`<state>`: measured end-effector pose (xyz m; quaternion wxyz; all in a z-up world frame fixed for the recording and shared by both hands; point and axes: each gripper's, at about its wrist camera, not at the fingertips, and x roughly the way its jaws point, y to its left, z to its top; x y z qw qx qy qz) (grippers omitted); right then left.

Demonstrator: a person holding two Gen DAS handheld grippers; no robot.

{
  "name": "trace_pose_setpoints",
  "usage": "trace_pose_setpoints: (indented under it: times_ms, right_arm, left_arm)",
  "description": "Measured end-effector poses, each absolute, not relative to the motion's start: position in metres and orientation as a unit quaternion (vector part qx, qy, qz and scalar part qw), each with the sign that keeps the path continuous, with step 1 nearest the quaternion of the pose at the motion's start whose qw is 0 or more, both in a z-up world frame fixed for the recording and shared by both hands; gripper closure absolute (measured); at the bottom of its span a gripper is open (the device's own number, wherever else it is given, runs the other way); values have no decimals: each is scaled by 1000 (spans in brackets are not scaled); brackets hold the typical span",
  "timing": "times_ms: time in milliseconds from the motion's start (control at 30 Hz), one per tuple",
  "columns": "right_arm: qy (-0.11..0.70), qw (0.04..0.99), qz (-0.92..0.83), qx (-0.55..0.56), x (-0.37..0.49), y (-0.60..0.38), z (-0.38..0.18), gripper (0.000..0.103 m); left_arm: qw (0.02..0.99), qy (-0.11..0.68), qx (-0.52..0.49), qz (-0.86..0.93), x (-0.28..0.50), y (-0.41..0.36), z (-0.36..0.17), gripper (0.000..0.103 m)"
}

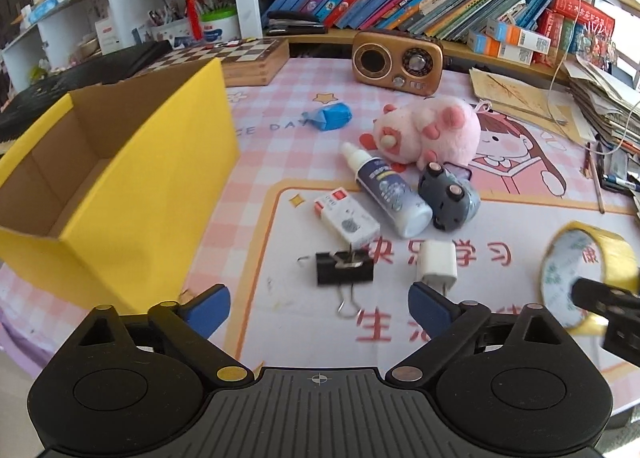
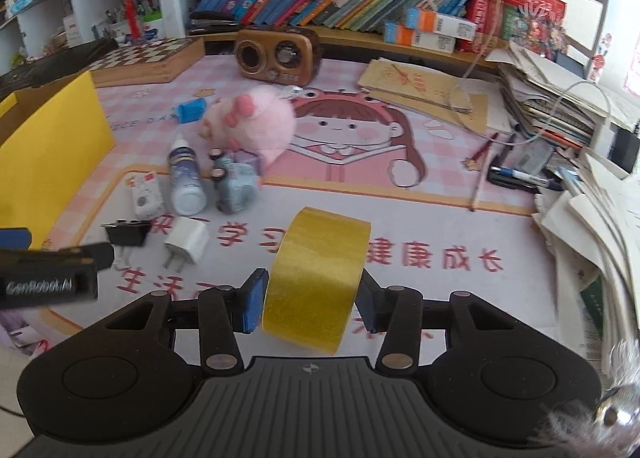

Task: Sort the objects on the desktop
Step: 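Reach the right gripper to the yellow tape roll while the left gripper approaches the black binder clip, then close the right gripper on the tape roll while the left gripper grasps the binder clip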

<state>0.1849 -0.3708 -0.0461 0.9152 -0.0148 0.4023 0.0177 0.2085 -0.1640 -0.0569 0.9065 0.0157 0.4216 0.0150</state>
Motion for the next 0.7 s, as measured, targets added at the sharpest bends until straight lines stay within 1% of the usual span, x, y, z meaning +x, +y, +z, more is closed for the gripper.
trace_pose_setpoints:
  times_ms: [67,133,200,300,433,533,600,667,700]
  right_arm:
    - [400,916,11,-17,184,-377,-46,56]
    - [400,916,7,-17,185,-381,-47,56]
    - [402,916,5,-19,185,-384,-48,56]
    - [401,916,6,-22,185,-386,-49,56]
    - [400,916,11,-29,186,-385,-50,56]
    - [403,915,15,-29,187,-385,-51,56]
    - [406,913,19,-26,188,-386,-51,56]
    - [409,912,24,-25,188,-387,-52,58]
    - [411,911,29,-24,189,-387,-52,63]
  left_arm:
    - [908,419,19,16,215,-168,-63,12]
    - [908,416,33,18,221,-173,-69,16]
    - [908,416,46,22,227,-178,-76,24]
    - [907,417,60,32,235,-183,-84,31]
    - [902,427,58,37,243,-183,-92,34]
    - [903,426,47,35,244,-182,-93,41]
    - [904,425,43,29,244,-183,-92,55]
    - [904,425,39,23,243,-185,-92,63]
    - [904,424,40,24,243,-186,-92,64]
